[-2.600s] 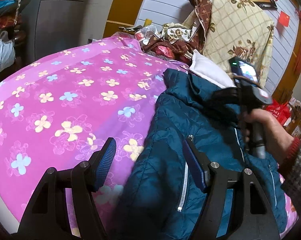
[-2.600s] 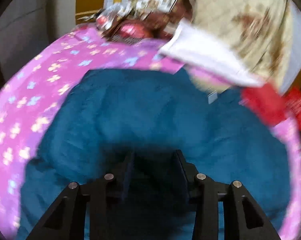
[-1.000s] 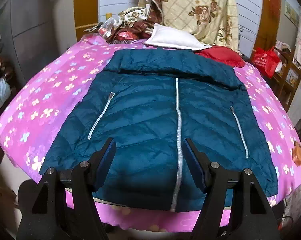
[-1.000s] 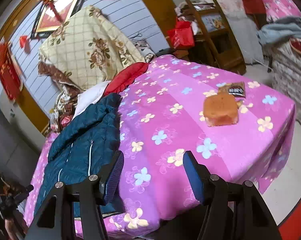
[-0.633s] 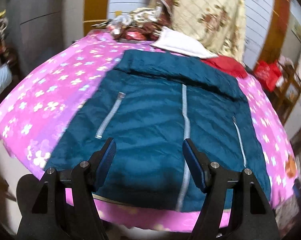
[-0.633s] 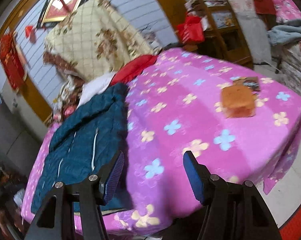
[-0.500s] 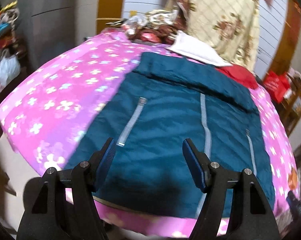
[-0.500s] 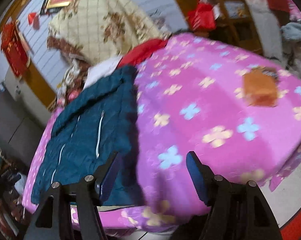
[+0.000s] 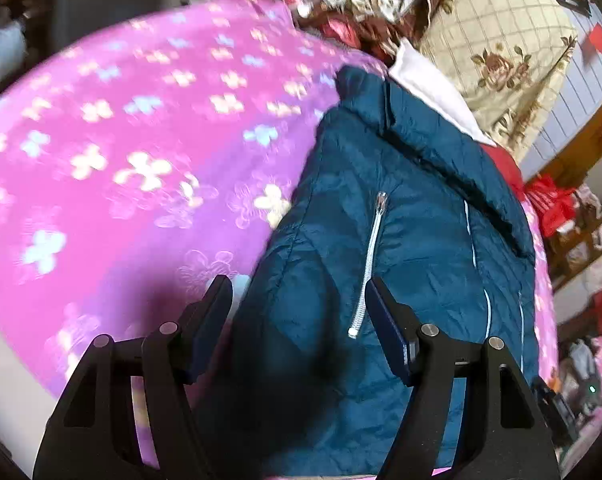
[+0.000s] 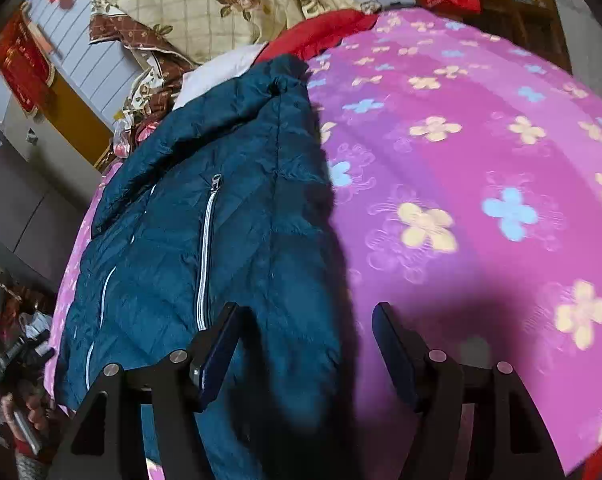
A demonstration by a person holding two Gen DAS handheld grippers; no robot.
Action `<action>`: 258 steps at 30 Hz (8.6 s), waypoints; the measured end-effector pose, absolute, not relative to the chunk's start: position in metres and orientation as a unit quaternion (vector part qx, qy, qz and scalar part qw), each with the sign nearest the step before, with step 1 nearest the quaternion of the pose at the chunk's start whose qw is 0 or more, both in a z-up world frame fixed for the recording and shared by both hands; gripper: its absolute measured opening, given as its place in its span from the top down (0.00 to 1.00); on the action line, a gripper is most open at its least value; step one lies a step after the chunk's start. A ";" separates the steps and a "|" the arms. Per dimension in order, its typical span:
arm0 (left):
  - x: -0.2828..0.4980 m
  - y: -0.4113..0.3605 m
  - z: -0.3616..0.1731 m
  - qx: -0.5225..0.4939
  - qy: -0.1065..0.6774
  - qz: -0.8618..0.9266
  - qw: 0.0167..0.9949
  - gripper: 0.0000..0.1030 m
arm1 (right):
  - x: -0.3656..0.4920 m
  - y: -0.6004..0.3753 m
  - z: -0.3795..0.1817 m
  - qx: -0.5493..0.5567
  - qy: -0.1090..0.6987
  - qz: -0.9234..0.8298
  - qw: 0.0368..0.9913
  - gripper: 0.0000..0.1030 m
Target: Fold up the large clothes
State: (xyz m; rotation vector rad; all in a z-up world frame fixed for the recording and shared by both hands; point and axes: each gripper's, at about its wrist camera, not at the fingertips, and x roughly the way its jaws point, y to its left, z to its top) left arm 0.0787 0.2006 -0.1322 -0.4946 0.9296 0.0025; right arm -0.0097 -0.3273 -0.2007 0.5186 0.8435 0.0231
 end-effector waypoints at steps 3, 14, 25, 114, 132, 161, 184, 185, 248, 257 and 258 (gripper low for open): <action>0.093 0.206 -0.148 -0.251 0.462 -0.039 0.850 0.33 | 0.003 -0.327 -0.199 0.256 0.404 0.018 0.878 0.36; 0.101 0.210 -0.170 -0.333 0.474 -0.192 0.792 0.30 | 0.013 -0.331 -0.204 0.338 0.413 0.098 0.840 0.36; 0.047 0.221 -0.176 -0.398 0.447 -0.233 0.767 0.26 | -0.043 -0.329 -0.217 0.388 0.410 0.161 0.809 0.36; 0.040 0.159 -0.042 -0.143 0.319 -0.037 0.936 0.90 | -0.014 -0.283 -0.048 0.223 0.308 0.201 0.903 0.92; 0.245 0.137 -0.016 -0.056 0.328 0.054 0.941 0.90 | 0.167 -0.286 0.009 0.175 0.287 0.103 0.936 0.92; 0.420 0.097 -0.123 0.001 0.406 0.112 0.907 0.84 | 0.343 -0.307 -0.109 0.192 0.383 0.009 0.903 0.89; 0.317 0.126 -0.013 -0.101 0.312 -0.015 0.945 0.32 | 0.276 -0.272 -0.020 0.145 0.315 0.049 0.937 0.25; 0.316 0.117 -0.021 -0.082 0.318 -0.016 0.944 0.32 | 0.278 -0.264 -0.028 0.132 0.328 0.052 0.934 0.25; 0.191 0.192 -0.134 -0.135 0.409 0.044 0.901 0.22 | 0.135 -0.374 -0.135 0.216 0.421 -0.033 0.880 0.17; 0.123 0.168 -0.134 -0.089 0.389 0.055 0.915 0.22 | 0.071 -0.363 -0.118 0.194 0.388 -0.018 0.901 0.17; 0.115 0.166 -0.131 -0.089 0.386 0.055 0.917 0.22 | 0.066 -0.363 -0.114 0.189 0.383 -0.019 0.904 0.17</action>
